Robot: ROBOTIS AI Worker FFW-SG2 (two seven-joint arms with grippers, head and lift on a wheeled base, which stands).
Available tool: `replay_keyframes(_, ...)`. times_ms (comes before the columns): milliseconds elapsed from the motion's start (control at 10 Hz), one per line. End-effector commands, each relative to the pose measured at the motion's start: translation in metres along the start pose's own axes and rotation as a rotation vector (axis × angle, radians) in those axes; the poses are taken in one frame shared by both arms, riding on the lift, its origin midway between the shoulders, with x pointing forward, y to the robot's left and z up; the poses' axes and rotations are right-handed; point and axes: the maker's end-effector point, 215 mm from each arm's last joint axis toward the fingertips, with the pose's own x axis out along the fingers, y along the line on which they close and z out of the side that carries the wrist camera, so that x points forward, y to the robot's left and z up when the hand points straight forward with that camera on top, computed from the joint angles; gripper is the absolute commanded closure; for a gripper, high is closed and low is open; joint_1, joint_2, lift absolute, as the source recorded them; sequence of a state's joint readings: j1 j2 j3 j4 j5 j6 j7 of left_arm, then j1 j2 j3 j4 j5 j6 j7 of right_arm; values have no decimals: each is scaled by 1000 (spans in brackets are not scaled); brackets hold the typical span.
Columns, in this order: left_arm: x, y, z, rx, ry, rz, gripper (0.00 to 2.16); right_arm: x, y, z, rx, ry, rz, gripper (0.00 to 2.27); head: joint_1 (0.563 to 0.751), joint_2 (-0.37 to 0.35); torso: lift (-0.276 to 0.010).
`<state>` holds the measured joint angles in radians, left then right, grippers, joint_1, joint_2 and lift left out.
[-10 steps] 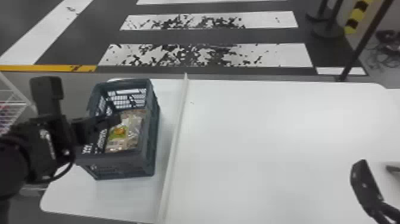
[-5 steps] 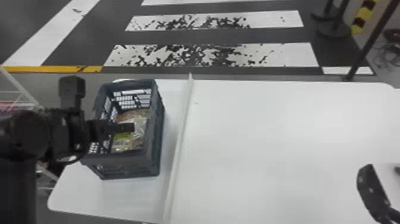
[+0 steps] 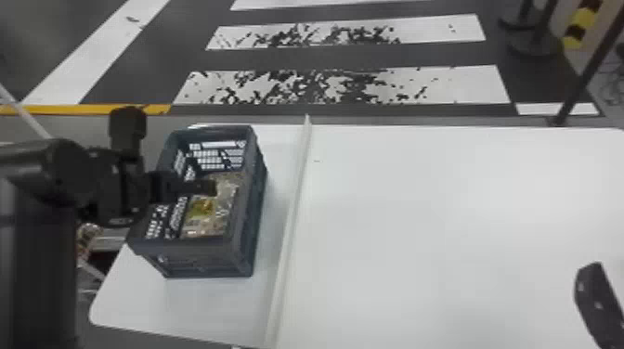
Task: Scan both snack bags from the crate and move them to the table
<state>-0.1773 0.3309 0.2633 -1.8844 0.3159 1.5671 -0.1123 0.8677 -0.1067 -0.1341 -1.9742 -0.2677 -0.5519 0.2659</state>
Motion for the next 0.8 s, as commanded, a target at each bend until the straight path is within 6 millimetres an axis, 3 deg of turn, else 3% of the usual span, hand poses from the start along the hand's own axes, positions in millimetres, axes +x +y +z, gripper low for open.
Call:
replay_keyframes(0,13,-4,6,19,37,14,83,-4,-5,5,-4,-15,-6,103,695,162,-87)
replay_keyframes(400,34,-27,-8,70,103,18,87,-12,-16,16,-17,-56,-31,103,695,118,-87)
replay_keyframes(700,48,-24,-21,68,158,41,83,-14,-19,19,-21,-61,-31,103,695,90,-87)
